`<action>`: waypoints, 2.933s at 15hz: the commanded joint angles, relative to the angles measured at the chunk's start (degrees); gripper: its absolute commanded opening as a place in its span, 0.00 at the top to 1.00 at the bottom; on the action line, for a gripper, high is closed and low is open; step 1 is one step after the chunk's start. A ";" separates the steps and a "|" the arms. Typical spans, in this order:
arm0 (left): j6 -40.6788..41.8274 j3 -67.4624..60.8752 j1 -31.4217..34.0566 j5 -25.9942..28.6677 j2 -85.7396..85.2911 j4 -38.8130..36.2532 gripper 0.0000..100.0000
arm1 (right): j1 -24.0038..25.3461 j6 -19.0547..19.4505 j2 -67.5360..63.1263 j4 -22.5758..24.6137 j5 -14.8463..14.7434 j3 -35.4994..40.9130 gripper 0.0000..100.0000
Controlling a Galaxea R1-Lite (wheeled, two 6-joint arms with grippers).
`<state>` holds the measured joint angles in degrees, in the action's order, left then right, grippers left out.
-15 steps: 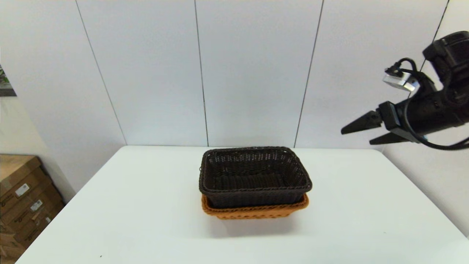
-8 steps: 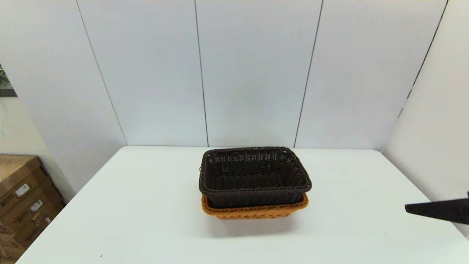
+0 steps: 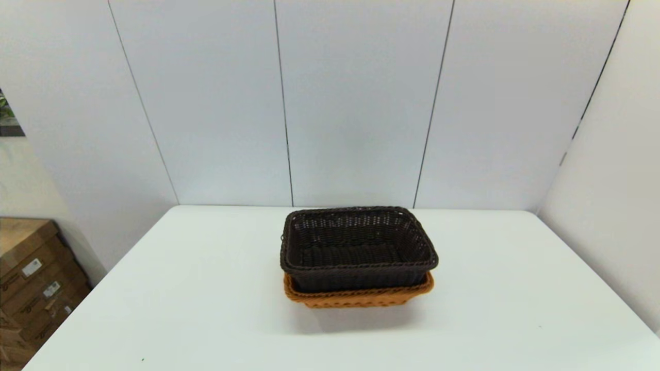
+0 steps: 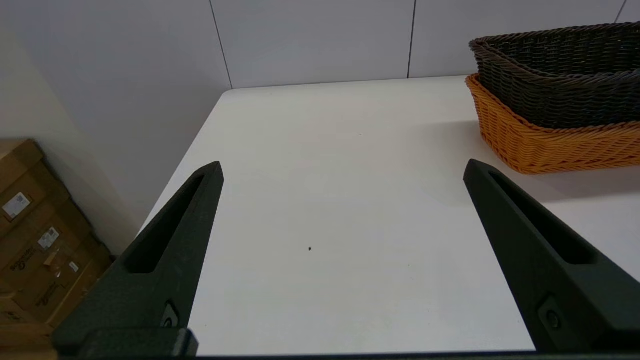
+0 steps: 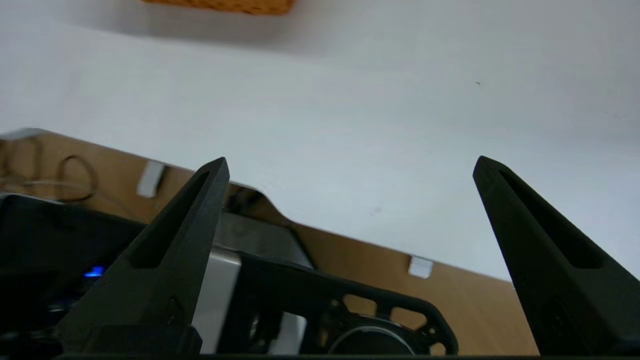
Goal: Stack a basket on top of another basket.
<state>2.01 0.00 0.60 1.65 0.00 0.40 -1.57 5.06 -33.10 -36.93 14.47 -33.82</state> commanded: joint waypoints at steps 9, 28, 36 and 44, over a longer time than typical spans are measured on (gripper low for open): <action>0.01 -0.09 0.02 0.02 -0.09 0.04 0.00 | 0.17 2.41 20.79 8.27 -12.36 16.15 0.00; 0.01 -0.09 0.02 0.02 -0.09 0.04 0.00 | 1.40 1.97 33.19 36.84 -11.92 33.82 0.00; 0.01 -0.09 0.02 0.02 -0.09 0.04 0.00 | 1.40 0.57 33.19 36.31 -12.19 33.82 0.00; 0.01 -0.09 0.02 0.02 -0.09 0.04 0.00 | 1.40 -0.23 33.19 36.40 -12.27 33.73 0.00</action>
<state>1.97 0.00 0.60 1.65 0.00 0.44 -0.18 4.77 0.07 -0.55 2.17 0.00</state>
